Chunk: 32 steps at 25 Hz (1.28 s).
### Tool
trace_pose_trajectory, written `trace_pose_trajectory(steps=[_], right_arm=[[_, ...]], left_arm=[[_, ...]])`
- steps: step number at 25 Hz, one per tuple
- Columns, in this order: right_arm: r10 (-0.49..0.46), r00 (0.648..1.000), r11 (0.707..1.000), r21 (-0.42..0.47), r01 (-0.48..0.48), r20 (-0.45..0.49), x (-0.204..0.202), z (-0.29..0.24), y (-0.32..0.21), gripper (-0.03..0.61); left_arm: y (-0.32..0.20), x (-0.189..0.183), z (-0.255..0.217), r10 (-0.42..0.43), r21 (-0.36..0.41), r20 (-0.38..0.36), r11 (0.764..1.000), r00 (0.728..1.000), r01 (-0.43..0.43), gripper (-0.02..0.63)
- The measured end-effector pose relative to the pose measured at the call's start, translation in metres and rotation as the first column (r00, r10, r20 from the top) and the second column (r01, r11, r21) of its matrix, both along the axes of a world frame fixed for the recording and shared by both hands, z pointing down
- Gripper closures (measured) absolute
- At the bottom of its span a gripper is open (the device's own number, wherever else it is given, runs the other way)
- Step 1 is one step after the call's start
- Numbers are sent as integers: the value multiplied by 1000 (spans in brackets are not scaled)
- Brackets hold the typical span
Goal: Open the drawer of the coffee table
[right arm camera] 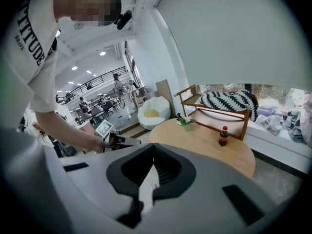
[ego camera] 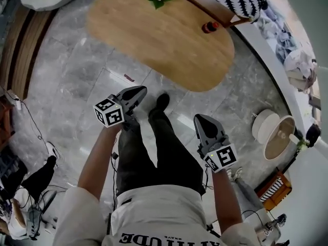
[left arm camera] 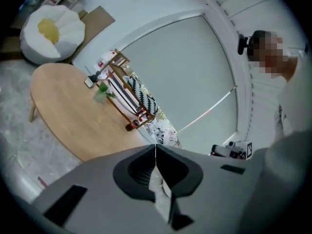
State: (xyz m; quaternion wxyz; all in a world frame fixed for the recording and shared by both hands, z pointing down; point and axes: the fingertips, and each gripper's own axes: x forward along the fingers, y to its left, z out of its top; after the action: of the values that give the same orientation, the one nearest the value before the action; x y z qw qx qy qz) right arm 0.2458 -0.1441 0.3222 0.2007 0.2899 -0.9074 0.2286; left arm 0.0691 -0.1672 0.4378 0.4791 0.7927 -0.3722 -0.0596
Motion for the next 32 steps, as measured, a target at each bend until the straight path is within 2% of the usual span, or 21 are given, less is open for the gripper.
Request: trace_pose_trajectory(steps=[7, 12, 16, 20, 23, 27, 32], right_arm=[[-32, 999, 994, -109, 32, -1, -14, 61, -3, 560], [-74, 997, 985, -157, 70, -16, -28, 104, -3, 560], [-118, 993, 976, -185, 112, -19, -46, 139, -3, 560], [-159, 987, 962, -223, 158, 16, -66, 172, -2, 560], [-162, 987, 959, -235, 157, 2, -74, 199, -1, 560], [-155, 987, 955, -261, 141, -35, -67, 231, 3, 560], [-121, 990, 959, -265, 97, -75, -60, 263, -5, 560]], left_arm=[[-13, -3, 67, -42, -14, -117, 999, 992, 41, 594], [-17, -10, 120, -107, -44, -248, 994, 963, 99, 594], [-17, -10, 178, -120, -93, -267, 991, 956, 99, 594], [-20, -4, 226, -110, -127, -275, 989, 955, 77, 594], [-24, -6, 257, -111, -132, -289, 988, 951, 75, 593], [-22, -4, 305, -161, -184, -295, 977, 942, 109, 592], [-27, 1, 339, -207, -212, -402, 969, 892, 129, 592]])
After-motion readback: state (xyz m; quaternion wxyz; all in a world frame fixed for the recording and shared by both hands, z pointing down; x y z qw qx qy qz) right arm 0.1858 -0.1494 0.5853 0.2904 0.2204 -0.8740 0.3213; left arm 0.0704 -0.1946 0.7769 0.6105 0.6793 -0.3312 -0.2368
